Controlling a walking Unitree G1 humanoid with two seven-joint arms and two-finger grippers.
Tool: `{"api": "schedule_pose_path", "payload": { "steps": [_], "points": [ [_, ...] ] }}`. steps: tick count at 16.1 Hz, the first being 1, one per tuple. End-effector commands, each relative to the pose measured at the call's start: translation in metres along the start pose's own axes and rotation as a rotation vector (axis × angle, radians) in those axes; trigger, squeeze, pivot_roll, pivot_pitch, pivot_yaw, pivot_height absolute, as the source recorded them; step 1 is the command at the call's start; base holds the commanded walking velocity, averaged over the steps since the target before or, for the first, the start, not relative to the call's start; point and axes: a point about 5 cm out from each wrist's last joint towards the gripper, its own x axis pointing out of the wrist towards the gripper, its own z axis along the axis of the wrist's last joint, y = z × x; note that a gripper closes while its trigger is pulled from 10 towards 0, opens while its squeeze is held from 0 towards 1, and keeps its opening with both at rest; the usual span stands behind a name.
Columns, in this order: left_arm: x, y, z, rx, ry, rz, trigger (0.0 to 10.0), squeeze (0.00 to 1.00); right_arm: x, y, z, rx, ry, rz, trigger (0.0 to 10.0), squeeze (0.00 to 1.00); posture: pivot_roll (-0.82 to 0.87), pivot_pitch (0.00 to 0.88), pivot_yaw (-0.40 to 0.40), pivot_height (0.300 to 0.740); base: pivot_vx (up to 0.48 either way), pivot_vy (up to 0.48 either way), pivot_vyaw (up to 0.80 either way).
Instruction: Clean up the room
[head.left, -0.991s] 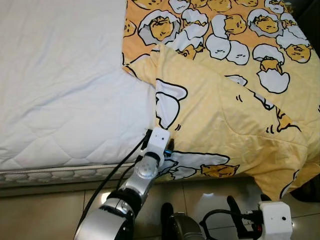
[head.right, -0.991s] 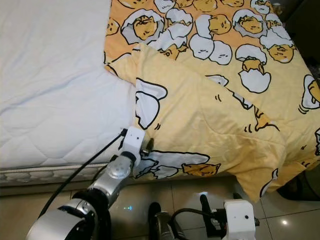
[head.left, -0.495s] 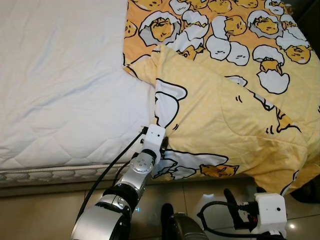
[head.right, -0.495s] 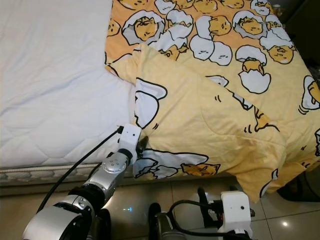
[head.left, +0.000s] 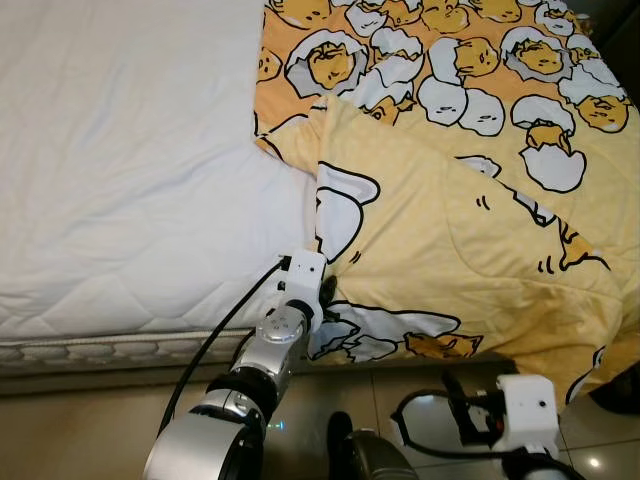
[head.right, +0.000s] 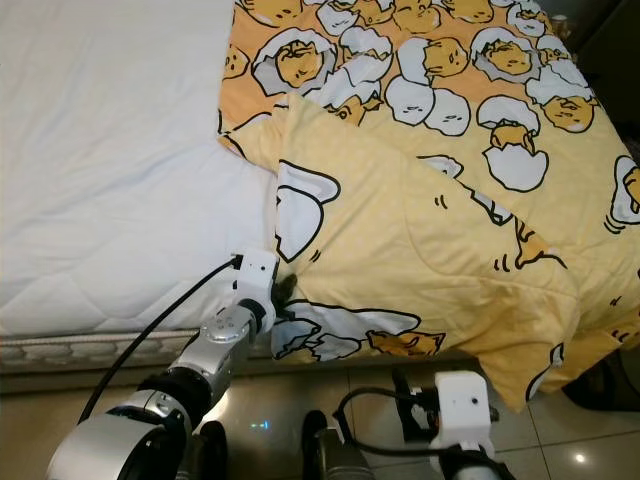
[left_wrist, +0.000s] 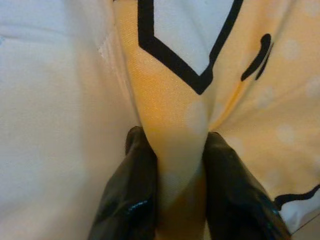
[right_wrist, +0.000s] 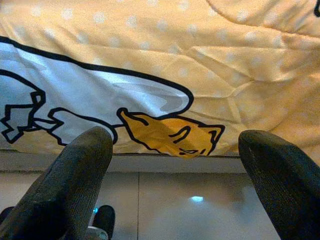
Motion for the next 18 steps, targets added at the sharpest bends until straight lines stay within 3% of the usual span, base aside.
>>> {"api": "schedule_pose_path", "payload": {
  "steps": [1,5,10,12,15,16,18],
  "points": [
    [-0.009,-0.017,-0.036,0.025,0.139,-0.074,0.0,0.00,0.003,-0.008,-0.003,-0.002,0.004,-0.030,10.0,0.00,-0.06,0.240,-0.105,0.740,0.000,0.000,0.00],
    [-0.012,-0.006,-0.029,0.125,0.039,-0.132,0.0,0.00,0.030,-0.015,0.008,0.009,-0.056,-0.066,10.0,0.00,-0.01,0.147,-0.079,0.740,0.000,0.000,0.00],
    [-0.018,-0.004,-0.026,0.143,-0.052,-0.203,0.0,0.00,0.056,-0.015,0.014,0.037,-0.110,-0.093,10.0,0.00,0.04,0.069,-0.040,0.740,0.000,0.000,0.00],
    [-0.022,-0.003,-0.024,0.155,-0.103,-0.217,0.0,0.00,0.060,-0.014,0.017,0.043,-0.123,-0.097,10.0,0.00,0.05,0.050,-0.027,0.740,0.000,0.000,0.00],
    [-0.040,0.019,-0.034,0.189,-0.136,-0.178,0.0,0.00,0.056,-0.015,0.014,0.041,-0.130,-0.100,10.0,0.00,0.05,0.056,-0.020,0.740,0.000,0.000,0.00],
    [-0.053,0.028,-0.040,0.186,-0.160,-0.124,10.0,0.00,0.050,-0.019,0.004,0.038,-0.106,-0.108,10.0,0.00,0.06,0.057,-0.021,0.740,0.000,0.000,0.00],
    [-0.056,0.026,-0.038,0.194,-0.186,-0.121,10.0,0.00,0.049,-0.019,0.001,0.039,-0.098,-0.111,10.0,0.00,0.07,0.051,-0.020,0.740,0.000,0.000,0.00]
  ]
}}
